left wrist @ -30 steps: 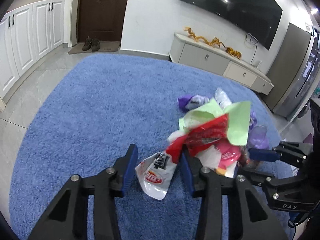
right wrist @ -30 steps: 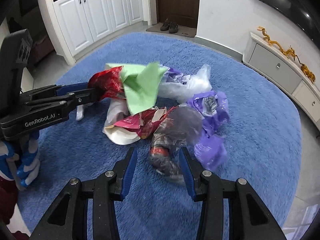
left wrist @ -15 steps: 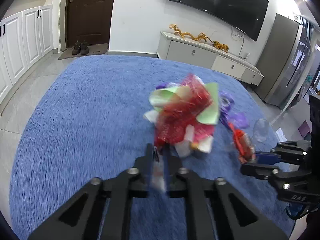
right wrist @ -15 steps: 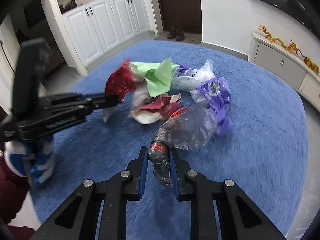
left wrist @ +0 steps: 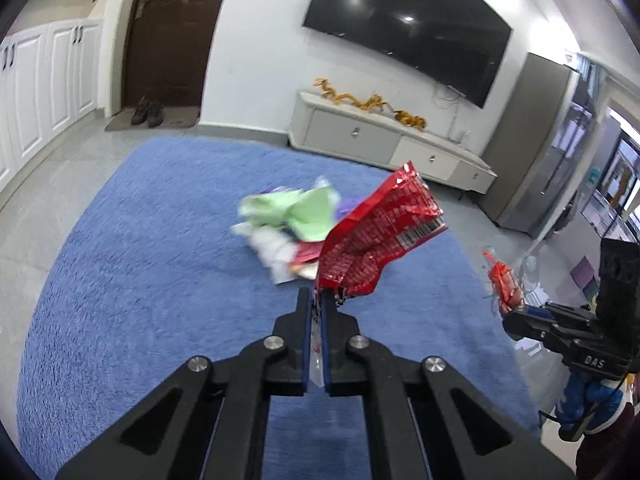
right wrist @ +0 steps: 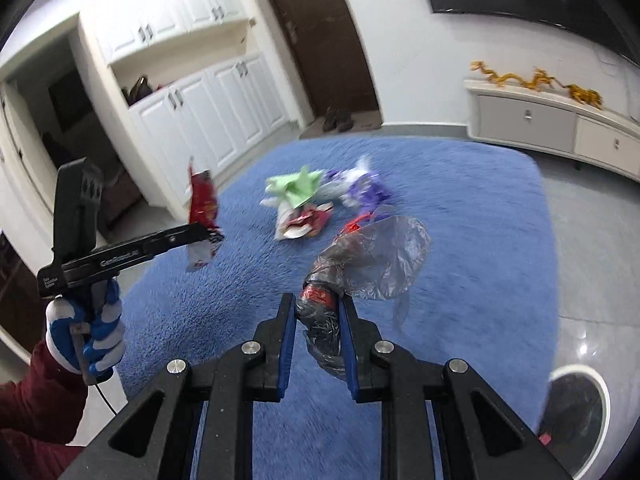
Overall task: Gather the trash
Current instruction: 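Grasp a red wrapper with the left tool while the right tool grasps a clear plastic bag, then carry both items over the trash bin and open both tools to drop them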
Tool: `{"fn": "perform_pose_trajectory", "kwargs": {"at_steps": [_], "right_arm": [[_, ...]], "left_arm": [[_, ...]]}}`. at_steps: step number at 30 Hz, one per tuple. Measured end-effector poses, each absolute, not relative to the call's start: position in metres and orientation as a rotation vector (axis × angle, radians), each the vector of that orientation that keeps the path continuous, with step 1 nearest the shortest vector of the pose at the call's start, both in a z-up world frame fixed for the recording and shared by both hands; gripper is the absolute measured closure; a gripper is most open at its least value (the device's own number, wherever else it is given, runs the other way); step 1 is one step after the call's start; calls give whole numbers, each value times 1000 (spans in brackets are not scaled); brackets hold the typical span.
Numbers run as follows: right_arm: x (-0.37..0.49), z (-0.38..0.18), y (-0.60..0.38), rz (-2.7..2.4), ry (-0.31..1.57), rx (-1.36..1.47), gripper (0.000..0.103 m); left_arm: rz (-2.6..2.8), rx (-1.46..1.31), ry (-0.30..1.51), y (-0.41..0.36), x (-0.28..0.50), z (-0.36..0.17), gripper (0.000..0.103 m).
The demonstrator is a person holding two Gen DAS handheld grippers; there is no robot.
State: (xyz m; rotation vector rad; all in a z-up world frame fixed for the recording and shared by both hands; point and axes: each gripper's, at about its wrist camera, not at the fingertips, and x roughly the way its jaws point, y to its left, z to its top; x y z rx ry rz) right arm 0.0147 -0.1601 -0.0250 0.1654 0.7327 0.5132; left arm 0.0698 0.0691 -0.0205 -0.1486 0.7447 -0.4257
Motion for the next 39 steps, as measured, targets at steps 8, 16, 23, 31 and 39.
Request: {"fn": "perform_pose_trajectory", "kwargs": {"at_steps": [8, 16, 23, 31, 39], "right_arm": [[-33, -20, -242, 388, 646, 267, 83], [-60, -40, -327, 216, 598, 392, 83], [-70, -77, -396, 74, 629, 515, 83], [-66, -141, -458, -55, 746, 641, 81], [-70, -174, -476, -134, 822, 672, 65]], "left_arm": [[-593, -96, 704, -11, 49, 17, 100], [-781, -6, 765, -120, 47, 18, 100], [-926, 104, 872, -231, 53, -8, 99], [-1019, 206, 973, -342, 61, -48, 99], [-1084, 174, 1118, -392, 75, -88, 97]]}}
